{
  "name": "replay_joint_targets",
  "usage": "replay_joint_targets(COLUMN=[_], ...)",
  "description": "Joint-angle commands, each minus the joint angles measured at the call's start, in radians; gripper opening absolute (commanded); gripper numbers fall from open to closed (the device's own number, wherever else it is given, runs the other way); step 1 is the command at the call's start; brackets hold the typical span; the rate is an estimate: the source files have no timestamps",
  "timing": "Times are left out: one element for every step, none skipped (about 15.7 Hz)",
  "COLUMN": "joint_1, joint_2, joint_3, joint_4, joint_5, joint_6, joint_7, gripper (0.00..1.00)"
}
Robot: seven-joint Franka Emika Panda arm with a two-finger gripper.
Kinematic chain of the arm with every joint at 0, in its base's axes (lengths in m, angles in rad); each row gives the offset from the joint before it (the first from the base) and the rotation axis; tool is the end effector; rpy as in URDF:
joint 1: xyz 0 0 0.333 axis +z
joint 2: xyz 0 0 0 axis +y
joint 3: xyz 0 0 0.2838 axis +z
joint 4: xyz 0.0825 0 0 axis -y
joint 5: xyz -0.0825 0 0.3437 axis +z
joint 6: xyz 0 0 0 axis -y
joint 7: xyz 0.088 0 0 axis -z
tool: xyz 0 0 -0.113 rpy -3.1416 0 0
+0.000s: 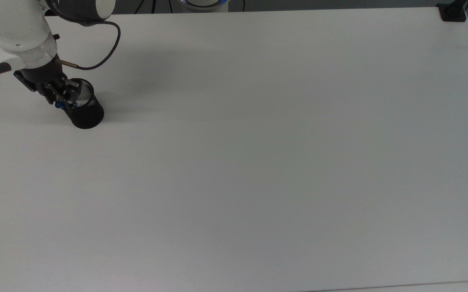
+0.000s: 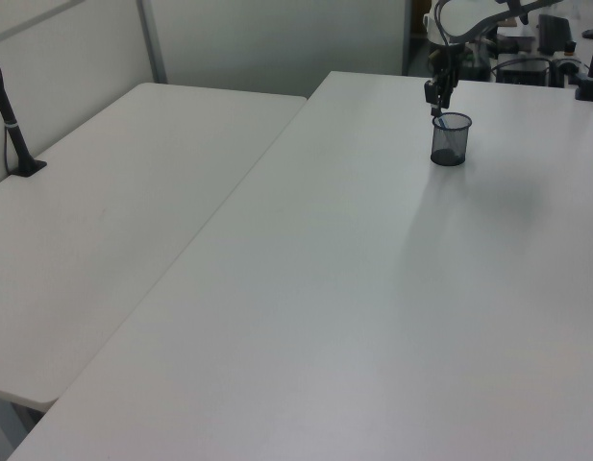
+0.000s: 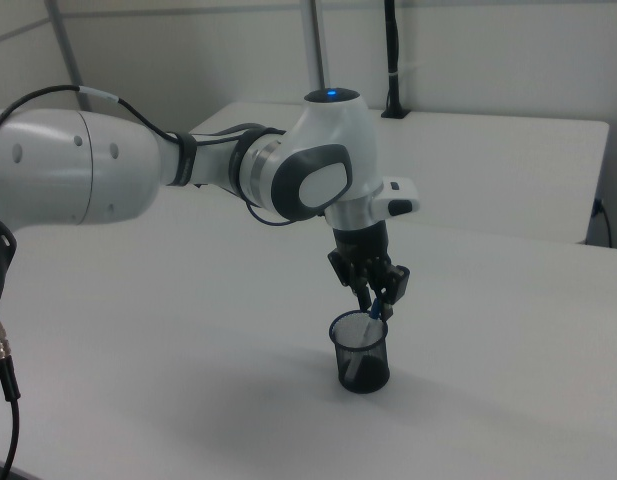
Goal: Remove the marker
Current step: 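Lower the gripper and close it on the blue-capped marker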
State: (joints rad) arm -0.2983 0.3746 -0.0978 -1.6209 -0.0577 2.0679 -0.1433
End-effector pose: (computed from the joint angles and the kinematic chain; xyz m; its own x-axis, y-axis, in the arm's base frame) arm 0.5766 -0.2377 0.3953 0.9750 -0.2141 0.0589 -0.2191 -0.9708 0.0976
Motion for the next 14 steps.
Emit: replay_joint_targets(joint_1=[0.001, -0.001, -0.001, -0.001, -0.002, -0.004, -0.005, -0.007, -0.012, -0.016, -0.018, -0.019, -0.021, -0.024], joint_2=[0.010, 0.010, 0.010, 0.010, 0.010, 0.010, 0.009, 0.004, 0.001, -0.003, -0.014, -0.031, -0.052, -0.071], joint_3=[0.000, 0.000, 0.000, 0.000, 0.000, 0.000, 0.000, 0.000, 0.000, 0.001, 0.001, 0.000, -0.002, -0.003], joint_4=[0.018, 0.018, 0.018, 0.019, 0.019, 0.021, 0.022, 0.022, 0.041, 0.065, 0.075, 0.082, 0.090, 0.096], joint_5=[-0.005, -0.004, -0.004, -0.002, 0.001, 0.003, 0.004, 0.007, 0.012, 0.012, 0.025, 0.054, 0.085, 0.108], joint_6=[0.018, 0.018, 0.018, 0.018, 0.018, 0.018, 0.017, 0.017, 0.017, 0.012, 0.008, 0.006, 0.006, 0.006], joint_7=[-0.021, -0.021, -0.022, -0.022, -0.022, -0.027, -0.028, -0.032, -0.033, -0.032, -0.030, -0.030, -0.032, -0.033], gripper=[0.31, 0.25, 0.20, 0.16, 0.13, 0.12, 0.12, 0.12, 0.12, 0.12, 0.12, 0.12, 0.12, 0.12])
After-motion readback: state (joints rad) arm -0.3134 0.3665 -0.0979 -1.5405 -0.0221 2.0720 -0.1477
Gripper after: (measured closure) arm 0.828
